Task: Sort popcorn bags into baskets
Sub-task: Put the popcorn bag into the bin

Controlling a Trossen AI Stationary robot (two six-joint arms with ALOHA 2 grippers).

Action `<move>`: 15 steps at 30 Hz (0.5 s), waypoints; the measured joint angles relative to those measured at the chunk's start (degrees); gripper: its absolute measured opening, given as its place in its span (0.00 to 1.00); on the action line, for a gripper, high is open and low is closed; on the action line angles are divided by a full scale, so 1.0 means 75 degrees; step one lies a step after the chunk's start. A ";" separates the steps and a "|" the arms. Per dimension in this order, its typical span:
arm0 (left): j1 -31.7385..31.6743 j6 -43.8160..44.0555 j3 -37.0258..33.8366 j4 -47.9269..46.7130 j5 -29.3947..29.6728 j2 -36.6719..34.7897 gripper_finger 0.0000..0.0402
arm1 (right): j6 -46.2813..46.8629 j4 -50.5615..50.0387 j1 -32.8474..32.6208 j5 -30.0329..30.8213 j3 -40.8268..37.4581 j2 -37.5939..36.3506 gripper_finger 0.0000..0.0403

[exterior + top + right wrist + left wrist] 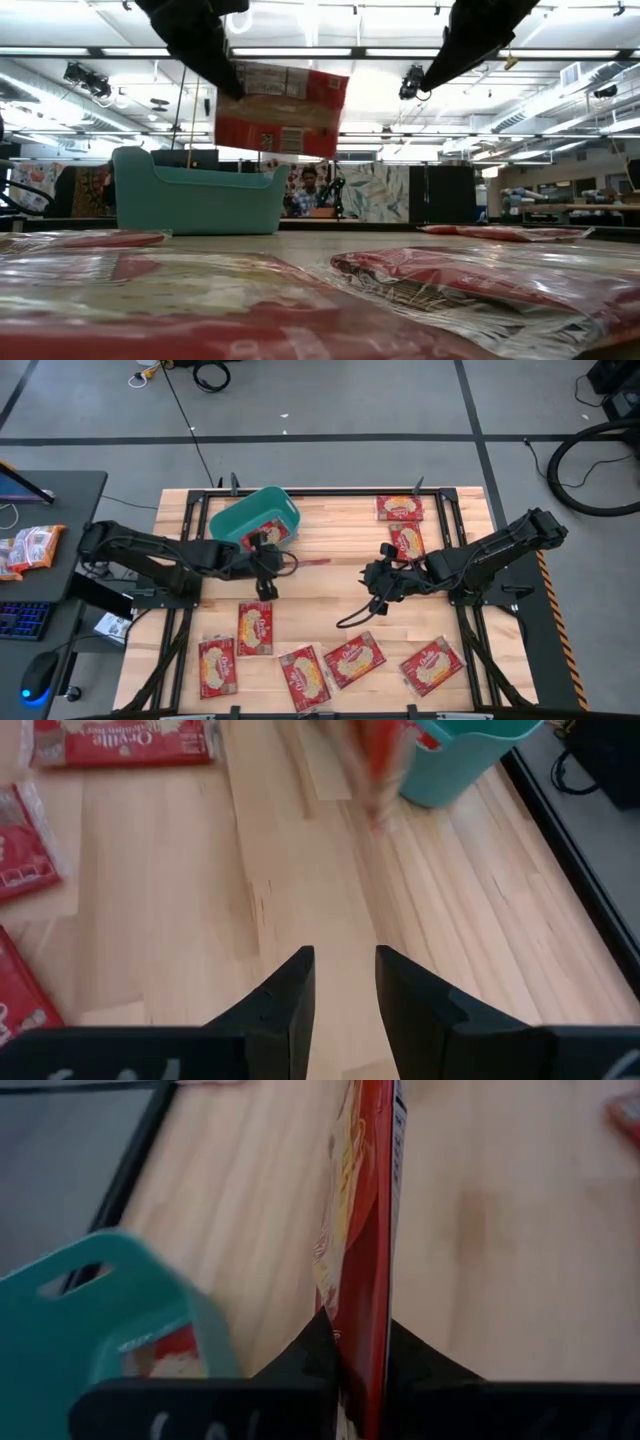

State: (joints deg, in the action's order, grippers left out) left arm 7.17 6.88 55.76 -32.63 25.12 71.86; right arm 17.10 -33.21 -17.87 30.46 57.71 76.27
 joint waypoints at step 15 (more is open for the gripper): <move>-0.0917 0.0925 -0.0246 -0.1942 0.1934 -0.0966 0.07 | -0.0015 0.0195 0.0000 0.0015 -0.0104 0.0000 0.28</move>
State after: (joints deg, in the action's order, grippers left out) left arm 0.29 13.82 53.91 -47.19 39.62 64.62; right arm 16.99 -31.75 -17.87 30.57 56.93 76.27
